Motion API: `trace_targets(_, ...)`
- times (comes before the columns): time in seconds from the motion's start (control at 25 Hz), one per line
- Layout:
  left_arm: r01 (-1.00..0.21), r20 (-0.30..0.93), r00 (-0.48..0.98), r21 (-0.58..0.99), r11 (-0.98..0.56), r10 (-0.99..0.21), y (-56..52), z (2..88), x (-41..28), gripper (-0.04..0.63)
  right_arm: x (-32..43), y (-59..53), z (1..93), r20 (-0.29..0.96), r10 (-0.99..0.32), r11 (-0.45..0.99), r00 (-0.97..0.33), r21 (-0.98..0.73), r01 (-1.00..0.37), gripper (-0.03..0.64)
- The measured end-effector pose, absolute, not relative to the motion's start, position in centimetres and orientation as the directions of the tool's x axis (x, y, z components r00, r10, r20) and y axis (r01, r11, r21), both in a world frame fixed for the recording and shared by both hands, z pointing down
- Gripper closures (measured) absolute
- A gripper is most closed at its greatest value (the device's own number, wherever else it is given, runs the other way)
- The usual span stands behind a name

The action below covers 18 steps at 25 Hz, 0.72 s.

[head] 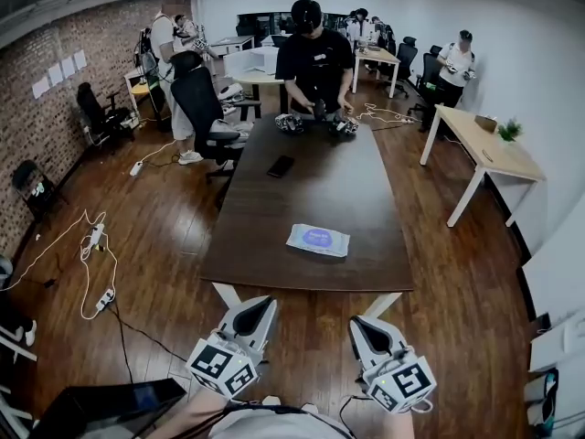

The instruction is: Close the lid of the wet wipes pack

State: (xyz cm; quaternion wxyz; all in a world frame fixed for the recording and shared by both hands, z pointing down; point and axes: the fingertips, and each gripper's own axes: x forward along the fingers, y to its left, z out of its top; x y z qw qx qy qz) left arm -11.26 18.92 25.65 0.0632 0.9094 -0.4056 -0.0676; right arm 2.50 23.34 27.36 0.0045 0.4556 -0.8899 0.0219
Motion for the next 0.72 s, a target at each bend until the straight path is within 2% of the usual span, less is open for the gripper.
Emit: trace_targets(0.72,-0.703,-0.082,0.690,0.159,-0.693,-0.719,19.3,24.7,-11.7,0.594,1.2,24.0,26.9,0.019,-0.813,0.581,-0.582,-0.024,-0.813,0.609)
